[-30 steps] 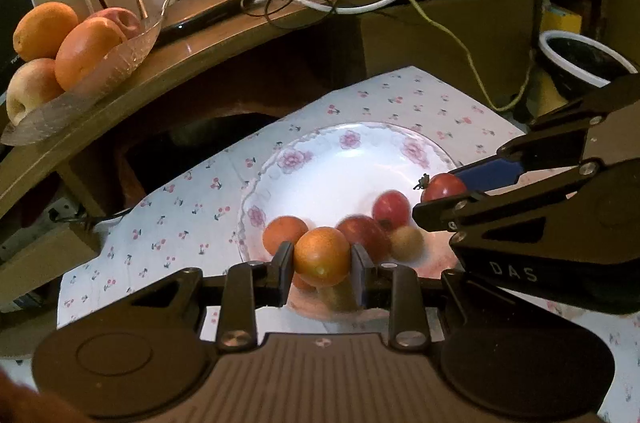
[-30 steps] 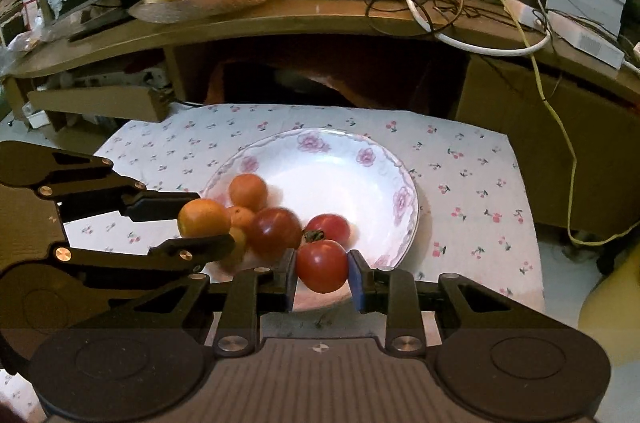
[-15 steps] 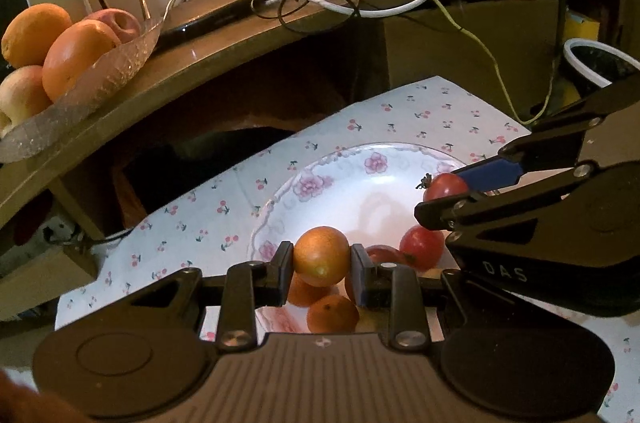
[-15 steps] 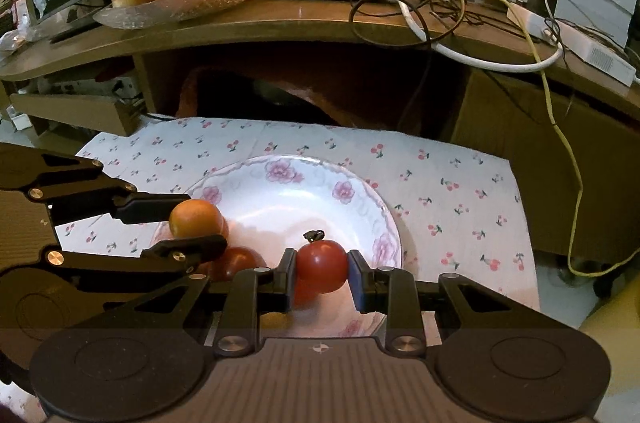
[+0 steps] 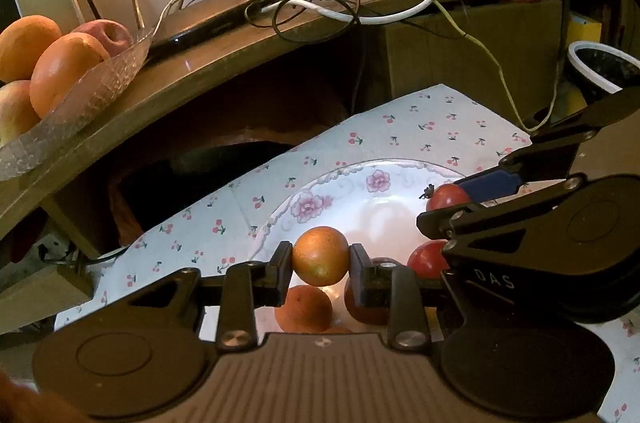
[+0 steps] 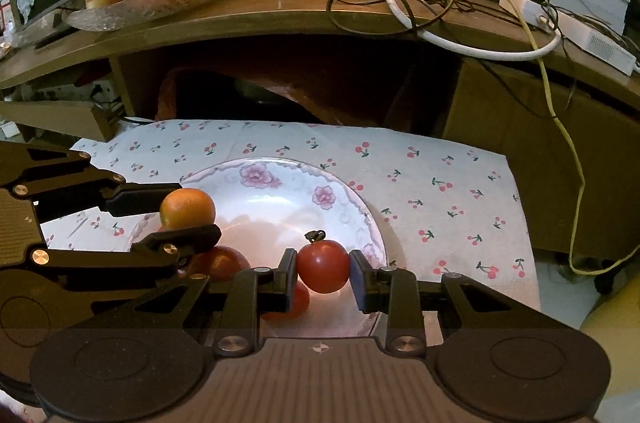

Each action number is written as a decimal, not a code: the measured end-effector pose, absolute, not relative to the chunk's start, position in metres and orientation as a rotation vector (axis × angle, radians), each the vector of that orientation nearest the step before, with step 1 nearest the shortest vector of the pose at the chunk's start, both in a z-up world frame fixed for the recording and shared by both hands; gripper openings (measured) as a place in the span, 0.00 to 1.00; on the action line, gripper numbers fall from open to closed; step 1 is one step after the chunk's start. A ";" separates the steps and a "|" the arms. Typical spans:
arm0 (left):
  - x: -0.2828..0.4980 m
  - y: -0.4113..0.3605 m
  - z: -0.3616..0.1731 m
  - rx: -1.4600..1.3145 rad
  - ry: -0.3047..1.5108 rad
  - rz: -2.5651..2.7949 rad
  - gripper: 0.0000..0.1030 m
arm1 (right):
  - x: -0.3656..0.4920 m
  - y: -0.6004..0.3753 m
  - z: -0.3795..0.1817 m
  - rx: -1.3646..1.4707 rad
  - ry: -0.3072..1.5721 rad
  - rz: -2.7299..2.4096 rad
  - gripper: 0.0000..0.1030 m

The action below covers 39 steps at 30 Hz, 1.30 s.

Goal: Organize fruits
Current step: 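Carry the orange and tomato over the plate with both tools, then open both tools to drop the orange and tomato into the plate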

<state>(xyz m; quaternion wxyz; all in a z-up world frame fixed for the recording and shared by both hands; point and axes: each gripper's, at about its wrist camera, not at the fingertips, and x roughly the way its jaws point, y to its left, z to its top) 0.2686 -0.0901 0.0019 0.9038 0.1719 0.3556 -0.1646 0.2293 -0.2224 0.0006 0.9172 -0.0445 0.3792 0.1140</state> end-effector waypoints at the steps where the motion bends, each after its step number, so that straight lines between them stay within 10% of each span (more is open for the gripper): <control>1: 0.269 -0.090 0.002 0.352 0.736 -0.339 0.33 | 0.230 -0.223 0.000 -0.088 0.781 0.235 0.31; 39: 0.245 -0.078 0.030 0.253 0.698 -0.300 0.55 | 0.210 -0.240 0.018 -0.002 0.722 0.204 0.41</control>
